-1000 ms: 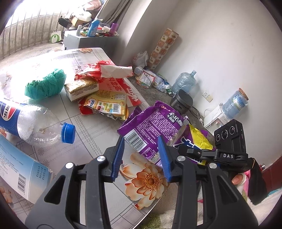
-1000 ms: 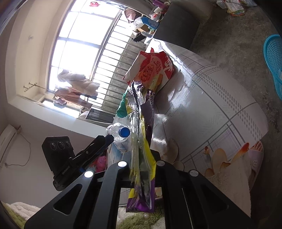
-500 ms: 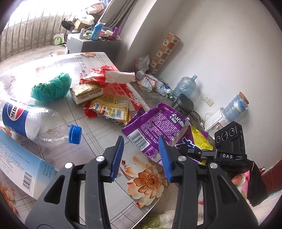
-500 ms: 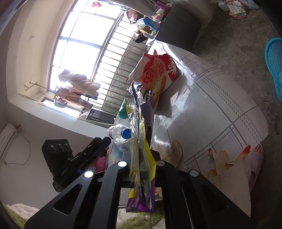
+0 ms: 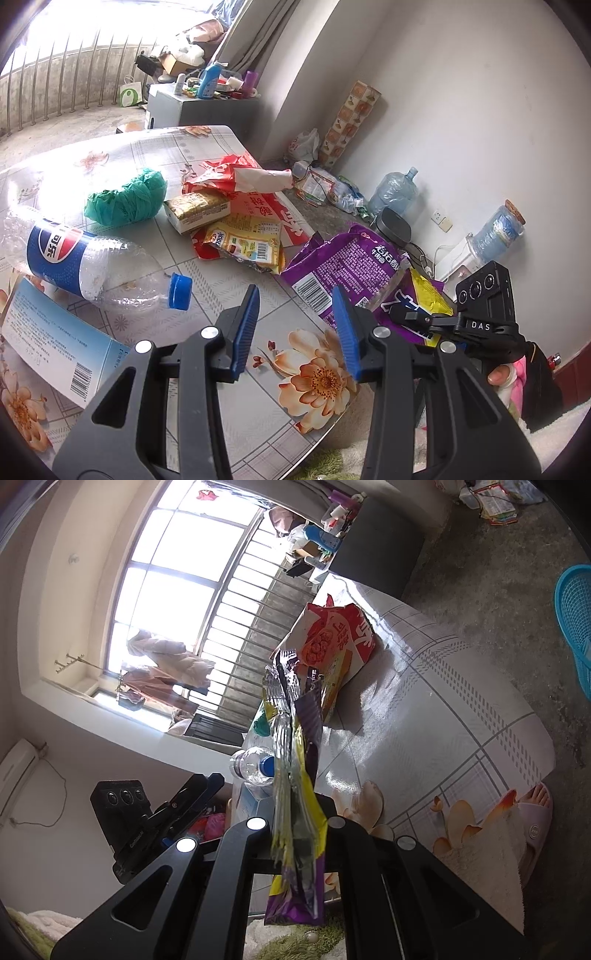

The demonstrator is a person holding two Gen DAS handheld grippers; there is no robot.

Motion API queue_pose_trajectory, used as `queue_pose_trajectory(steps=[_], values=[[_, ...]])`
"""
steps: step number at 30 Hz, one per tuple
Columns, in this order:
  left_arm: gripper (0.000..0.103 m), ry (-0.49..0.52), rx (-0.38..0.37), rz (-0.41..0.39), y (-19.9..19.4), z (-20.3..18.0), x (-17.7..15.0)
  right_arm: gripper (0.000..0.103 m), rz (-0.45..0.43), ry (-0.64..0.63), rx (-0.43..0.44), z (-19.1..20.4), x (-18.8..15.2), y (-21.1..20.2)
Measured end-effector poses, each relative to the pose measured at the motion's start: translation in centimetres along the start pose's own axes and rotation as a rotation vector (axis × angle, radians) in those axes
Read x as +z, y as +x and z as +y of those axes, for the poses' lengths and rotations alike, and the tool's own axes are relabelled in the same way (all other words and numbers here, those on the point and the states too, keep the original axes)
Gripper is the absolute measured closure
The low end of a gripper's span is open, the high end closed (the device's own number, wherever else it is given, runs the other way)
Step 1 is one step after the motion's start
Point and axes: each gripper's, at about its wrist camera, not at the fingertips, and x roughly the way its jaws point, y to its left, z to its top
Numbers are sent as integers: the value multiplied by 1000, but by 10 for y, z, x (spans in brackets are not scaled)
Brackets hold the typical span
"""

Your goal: Collect trash

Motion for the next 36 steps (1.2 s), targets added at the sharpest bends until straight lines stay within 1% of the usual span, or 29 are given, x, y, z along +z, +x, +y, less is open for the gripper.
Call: queue_pose_trajectory(steps=[4,9,12,16,17,19,21,23,25,27,31,33,34,36], values=[[65,-40,64,-51,-29,19,-1,98,-26,21,29,-7,4,-11],[62,-121,158,-99,-66,52,-15,98,-20,38,34,-12,9,-9],[62,-181,197,-106,-78,73,-22,99,-5,22,33,-6,11,-2],[62,-261,226,-98,-87,96,-32,98,35,-17,28,6,8,14],[61,-277,235,-93,-88,102,-35,98,48,-26,28,8,6,19],[52,-316,252,-83,-90,113,-42,98,77,-39,32,13,1,29],[48,-365,257,-67,-89,126,-47,98,104,-57,25,18,-5,39],[42,-416,264,-41,-84,135,-51,98,125,-79,7,22,-9,49],[32,-468,276,-32,-78,145,-53,98,142,-86,3,25,-10,56],[27,-530,299,-24,-72,154,-53,98,149,-89,2,26,-11,61],[27,-640,335,-2,-56,170,-55,98,145,-93,-8,26,-11,61],[26,-668,339,-7,-50,173,-55,98,141,-91,-17,24,-12,57],[23,-685,344,-9,-47,174,-55,98,137,-87,-21,23,-12,55],[22,-722,366,-20,-41,176,-54,98,128,-76,-25,18,-10,51]])
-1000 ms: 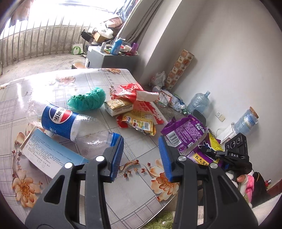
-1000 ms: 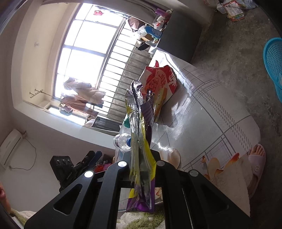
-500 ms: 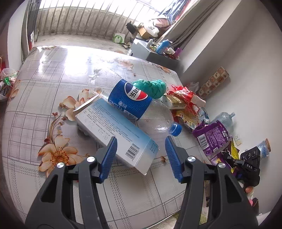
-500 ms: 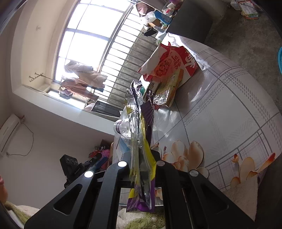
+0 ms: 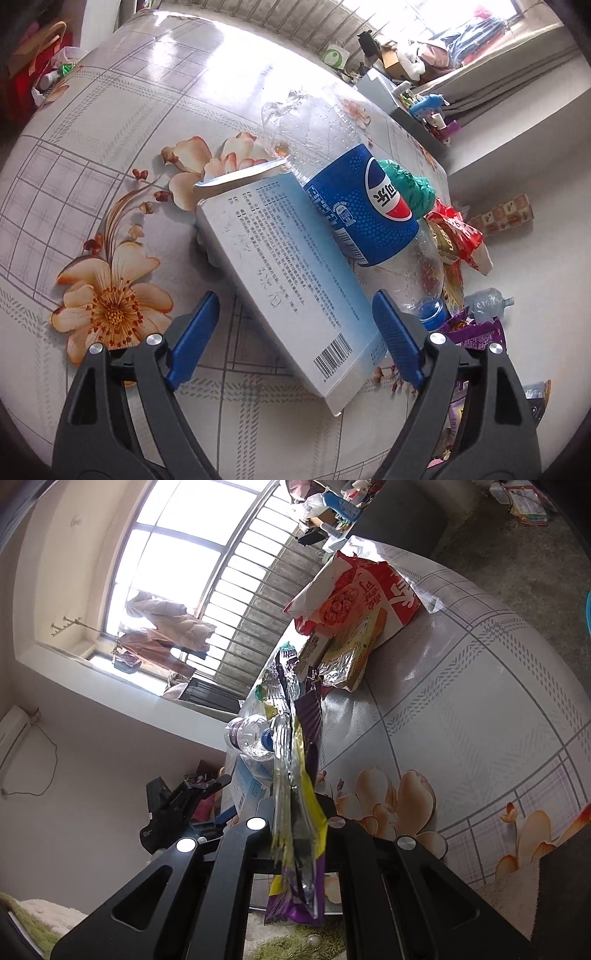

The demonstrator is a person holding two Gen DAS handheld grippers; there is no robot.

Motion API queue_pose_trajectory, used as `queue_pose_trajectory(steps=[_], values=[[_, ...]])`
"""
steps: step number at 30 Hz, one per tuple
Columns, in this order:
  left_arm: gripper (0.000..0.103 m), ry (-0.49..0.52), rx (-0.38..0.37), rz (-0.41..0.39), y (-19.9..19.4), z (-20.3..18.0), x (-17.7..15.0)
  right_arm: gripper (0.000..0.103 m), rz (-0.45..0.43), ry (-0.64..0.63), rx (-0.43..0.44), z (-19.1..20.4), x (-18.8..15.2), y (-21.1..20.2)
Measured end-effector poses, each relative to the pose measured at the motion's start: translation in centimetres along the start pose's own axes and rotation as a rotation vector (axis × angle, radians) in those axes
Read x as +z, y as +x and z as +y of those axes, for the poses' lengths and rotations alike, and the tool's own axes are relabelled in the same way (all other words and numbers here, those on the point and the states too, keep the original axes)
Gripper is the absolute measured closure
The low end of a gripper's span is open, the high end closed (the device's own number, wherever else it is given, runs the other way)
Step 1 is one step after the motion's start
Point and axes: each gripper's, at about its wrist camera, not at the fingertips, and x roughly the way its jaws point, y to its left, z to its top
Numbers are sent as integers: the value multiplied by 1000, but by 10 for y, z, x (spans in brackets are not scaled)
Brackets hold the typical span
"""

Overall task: Collect trash
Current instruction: 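Grasp the white medicine box with the left gripper and lift it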

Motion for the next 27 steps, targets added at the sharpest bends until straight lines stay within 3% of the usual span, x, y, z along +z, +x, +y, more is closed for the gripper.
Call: queue_pose_trajectory(steps=[4,14,20,27], values=[[21,-43,49,-32,9,-8,1,98,-17,19,-1,-8,2,-9],[20,-2,180,-114,25,-33,1,98,-27,55,7,-22,-2,-18],[17,155,294,-165,37,-51,-7,98,-26,70,16,-26,-3,-19],[17,305,246,-128,31,-47,-10,98,-32,74,17,-27,-3,-20]])
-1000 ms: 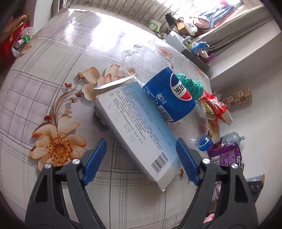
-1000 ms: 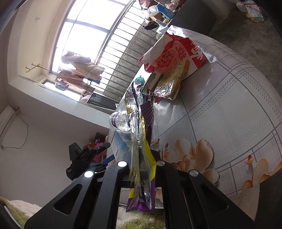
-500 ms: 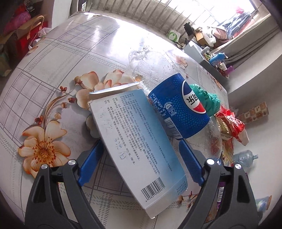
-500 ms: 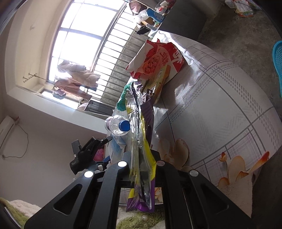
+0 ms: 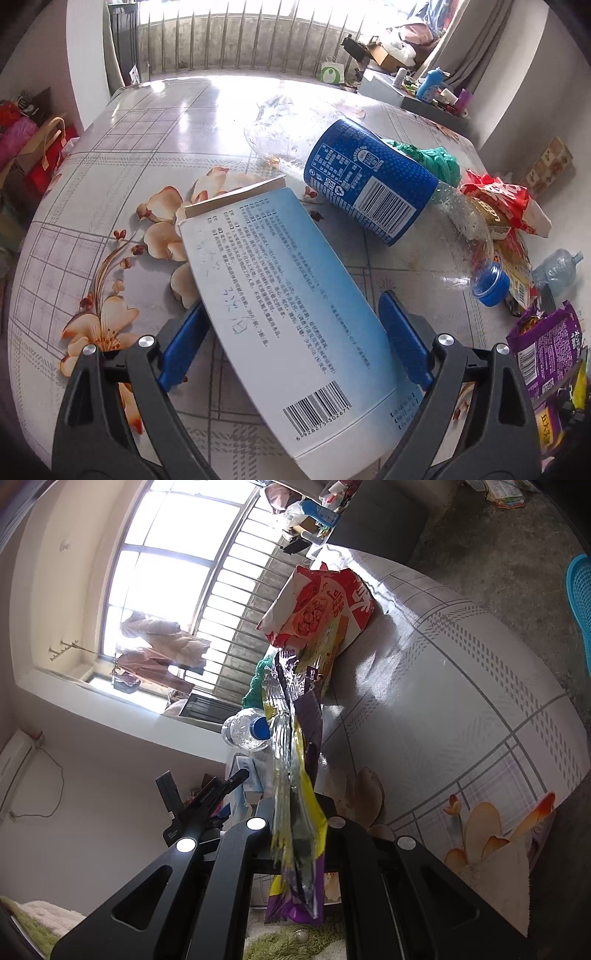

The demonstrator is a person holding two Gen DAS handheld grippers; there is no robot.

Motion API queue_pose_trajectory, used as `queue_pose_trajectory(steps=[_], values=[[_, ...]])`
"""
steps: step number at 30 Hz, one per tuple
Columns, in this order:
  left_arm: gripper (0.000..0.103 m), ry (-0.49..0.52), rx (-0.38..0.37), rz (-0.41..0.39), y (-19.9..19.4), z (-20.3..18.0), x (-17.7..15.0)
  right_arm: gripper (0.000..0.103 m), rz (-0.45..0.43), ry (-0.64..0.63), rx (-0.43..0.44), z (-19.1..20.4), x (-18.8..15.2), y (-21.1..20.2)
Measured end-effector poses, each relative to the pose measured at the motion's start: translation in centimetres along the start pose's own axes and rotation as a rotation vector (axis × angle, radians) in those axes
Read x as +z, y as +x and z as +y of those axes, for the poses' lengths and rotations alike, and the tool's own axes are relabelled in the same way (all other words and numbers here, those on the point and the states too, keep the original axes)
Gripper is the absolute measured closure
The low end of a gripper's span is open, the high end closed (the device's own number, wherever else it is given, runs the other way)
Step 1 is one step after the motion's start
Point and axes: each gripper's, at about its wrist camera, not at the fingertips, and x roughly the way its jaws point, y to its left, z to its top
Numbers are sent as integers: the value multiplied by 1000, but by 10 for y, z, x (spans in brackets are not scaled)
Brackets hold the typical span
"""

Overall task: Collect trash
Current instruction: 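Grasp the white medicine box with the left gripper and lift it, then carry the box and bag to the blue basket and open both grippers over it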

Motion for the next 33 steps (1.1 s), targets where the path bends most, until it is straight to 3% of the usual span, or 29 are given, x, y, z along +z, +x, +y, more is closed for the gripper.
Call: queue_pose_trajectory(steps=[7,13,17,20,26,33], values=[[21,100,-82,70,-17,17,-15,98,5,-8,-1,3,0,2],[28,61,-265,133,-40,33,-36,98,3,-25,-1,9,-1,4],[29,71,-333,131,-54,26,-44,98,-1,-34,0,13,-1,4],[29,63,-427,141,-63,19,-48,98,-10,-45,-1,16,-1,1],[30,98,-629,157,-76,-31,-39,98,-116,-45,11,15,10,-35],[30,282,-837,192,-87,-147,-14,98,-412,8,-80,-12,37,-136]])
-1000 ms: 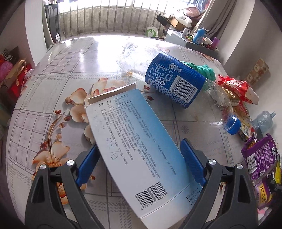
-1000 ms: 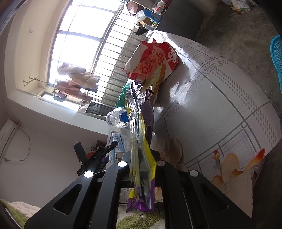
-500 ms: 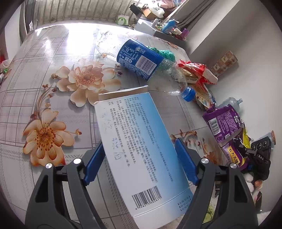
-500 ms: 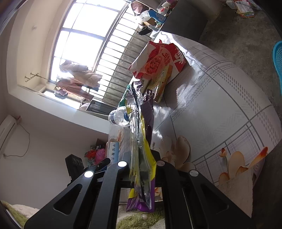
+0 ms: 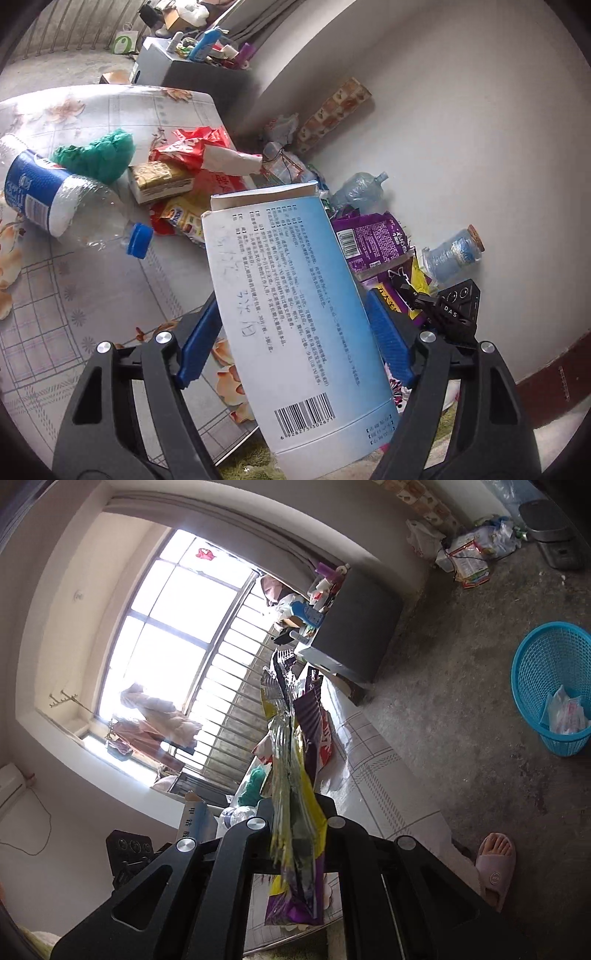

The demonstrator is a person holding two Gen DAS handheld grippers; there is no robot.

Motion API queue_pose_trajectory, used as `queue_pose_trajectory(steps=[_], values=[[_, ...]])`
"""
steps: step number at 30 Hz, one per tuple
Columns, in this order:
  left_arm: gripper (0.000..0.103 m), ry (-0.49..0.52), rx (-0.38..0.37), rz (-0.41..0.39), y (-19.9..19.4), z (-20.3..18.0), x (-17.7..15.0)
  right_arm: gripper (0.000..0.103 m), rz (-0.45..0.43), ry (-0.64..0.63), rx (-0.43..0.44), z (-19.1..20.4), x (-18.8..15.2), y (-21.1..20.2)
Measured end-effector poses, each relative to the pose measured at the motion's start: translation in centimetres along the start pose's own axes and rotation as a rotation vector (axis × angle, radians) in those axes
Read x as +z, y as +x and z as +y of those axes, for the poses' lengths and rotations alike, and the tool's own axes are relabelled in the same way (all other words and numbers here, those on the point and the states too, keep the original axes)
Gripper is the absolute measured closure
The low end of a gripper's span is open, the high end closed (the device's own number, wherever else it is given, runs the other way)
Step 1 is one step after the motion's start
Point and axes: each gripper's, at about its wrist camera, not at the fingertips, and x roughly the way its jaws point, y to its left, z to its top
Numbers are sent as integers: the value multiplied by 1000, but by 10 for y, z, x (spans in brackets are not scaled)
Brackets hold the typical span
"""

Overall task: Collect trash
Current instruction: 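Carry the box and bag to the blue basket and open both grippers over it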

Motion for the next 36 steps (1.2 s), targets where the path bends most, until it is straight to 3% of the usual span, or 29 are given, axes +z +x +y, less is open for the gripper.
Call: queue_pose_trajectory(steps=[4,8,13,20,22,23,24,26,28,32,36], values=[[30,89,-83,96,76,-51,43,98,-178,72,-217,-40,35,-44],[30,142,-102,228,176,-94,79,98,-256,171,-354,-92,57,-60],[30,144,-39,416,320,-121,97,98,-242,307,-443,-168,74,-44],[26,252,81,497,478,-134,73,96,-179,418,-553,-265,110,6],[21,279,117,503,519,-132,69,87,-177,454,-577,-298,119,20],[21,297,147,494,536,-130,67,67,-174,468,-600,-316,122,27],[21,311,185,488,549,-126,64,53,-181,483,-631,-333,123,34],[21,283,223,497,567,-117,59,52,-153,513,-688,-360,119,45],[21,236,209,519,569,-110,55,52,-123,536,-739,-374,115,49],[21,288,193,495,560,-117,63,50,-172,488,-710,-363,108,37],[21,352,170,425,521,-139,86,45,-209,395,-686,-349,117,31]])
